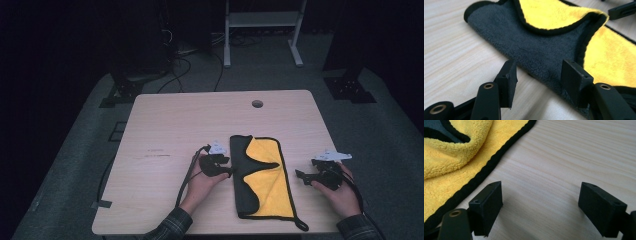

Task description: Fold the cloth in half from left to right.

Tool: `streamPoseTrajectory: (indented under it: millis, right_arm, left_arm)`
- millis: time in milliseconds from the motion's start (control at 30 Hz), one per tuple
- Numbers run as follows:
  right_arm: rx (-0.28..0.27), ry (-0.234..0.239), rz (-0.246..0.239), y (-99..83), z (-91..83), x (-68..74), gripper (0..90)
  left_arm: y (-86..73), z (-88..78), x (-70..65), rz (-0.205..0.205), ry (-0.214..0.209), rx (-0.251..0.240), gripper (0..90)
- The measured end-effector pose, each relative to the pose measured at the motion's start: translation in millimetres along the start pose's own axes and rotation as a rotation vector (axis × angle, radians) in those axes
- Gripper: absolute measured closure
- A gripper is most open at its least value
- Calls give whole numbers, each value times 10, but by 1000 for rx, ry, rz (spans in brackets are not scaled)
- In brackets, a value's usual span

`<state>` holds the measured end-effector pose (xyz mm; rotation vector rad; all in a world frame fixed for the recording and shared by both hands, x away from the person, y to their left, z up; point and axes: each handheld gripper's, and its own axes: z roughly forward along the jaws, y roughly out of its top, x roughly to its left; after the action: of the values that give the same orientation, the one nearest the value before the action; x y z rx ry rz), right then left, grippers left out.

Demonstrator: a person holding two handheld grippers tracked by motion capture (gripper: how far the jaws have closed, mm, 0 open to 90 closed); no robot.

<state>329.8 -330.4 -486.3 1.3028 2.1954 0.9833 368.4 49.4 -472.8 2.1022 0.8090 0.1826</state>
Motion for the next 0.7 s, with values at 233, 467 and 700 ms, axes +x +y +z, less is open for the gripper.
streamPoseTrajectory:
  millis: [233,467,700]
  right_arm:
    - [0,1,2,0,-1,1,184]
    - [1,1,2,-2,-3,3,184]
    - [1,1,1,-2,-4,2,184]
  left_arm:
    - [-34,88,-98,45,5,21,565]
    - [-58,62,-77,38,-7,15,798]
    - [-87,-29,15,11,-26,27,862]
